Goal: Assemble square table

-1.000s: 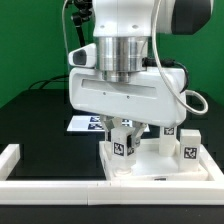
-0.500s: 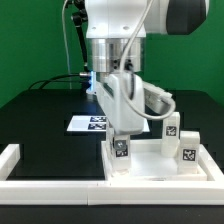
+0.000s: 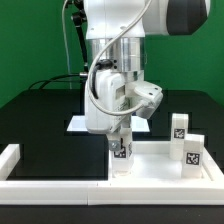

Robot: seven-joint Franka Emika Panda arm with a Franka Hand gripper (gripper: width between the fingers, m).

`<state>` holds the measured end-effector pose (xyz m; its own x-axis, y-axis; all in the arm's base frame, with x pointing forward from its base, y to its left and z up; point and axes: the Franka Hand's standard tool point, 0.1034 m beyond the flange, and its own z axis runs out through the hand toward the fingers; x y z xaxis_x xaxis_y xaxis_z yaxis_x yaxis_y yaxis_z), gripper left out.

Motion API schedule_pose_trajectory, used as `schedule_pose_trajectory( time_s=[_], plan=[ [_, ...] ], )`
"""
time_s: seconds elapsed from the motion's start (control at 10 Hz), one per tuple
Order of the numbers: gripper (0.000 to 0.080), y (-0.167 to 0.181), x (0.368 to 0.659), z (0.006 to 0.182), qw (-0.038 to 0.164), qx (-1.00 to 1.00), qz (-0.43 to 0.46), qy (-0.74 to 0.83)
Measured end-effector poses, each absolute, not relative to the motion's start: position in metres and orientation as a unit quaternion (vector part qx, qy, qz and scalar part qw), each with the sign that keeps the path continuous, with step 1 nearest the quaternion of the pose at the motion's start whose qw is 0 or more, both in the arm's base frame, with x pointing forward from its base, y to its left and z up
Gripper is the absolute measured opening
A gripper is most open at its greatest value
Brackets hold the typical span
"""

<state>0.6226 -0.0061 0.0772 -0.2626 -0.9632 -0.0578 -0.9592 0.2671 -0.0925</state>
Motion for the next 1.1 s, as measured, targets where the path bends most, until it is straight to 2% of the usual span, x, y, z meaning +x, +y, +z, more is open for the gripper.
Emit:
schedule_pose_trajectory(
  time_s=[0.1, 0.2, 0.3, 0.4, 0.8, 0.9, 1.1],
  plan=[
    [0.0475, -0.005, 0.623, 0.077, 0.051, -0.624, -0.02, 0.78],
    [0.0475, 0.0, 0.623, 0.076, 0.046, -0.675, -0.026, 0.736],
    [0.0609, 0.007, 0.623, 0.075, 0.043, -0.736, -0.031, 0.675],
    [0.0638, 0.014, 0.622, 0.074, 0.038, -0.773, -0.026, 0.633],
    [0.0649, 0.01, 0.622, 0.074, 0.033, -0.86, -0.033, 0.509],
    [0.0649, 0.003, 0.622, 0.075, 0.03, -0.9, -0.035, 0.433],
    [0.0649, -0.001, 0.622, 0.075, 0.015, -0.941, -0.039, 0.335]
  ],
)
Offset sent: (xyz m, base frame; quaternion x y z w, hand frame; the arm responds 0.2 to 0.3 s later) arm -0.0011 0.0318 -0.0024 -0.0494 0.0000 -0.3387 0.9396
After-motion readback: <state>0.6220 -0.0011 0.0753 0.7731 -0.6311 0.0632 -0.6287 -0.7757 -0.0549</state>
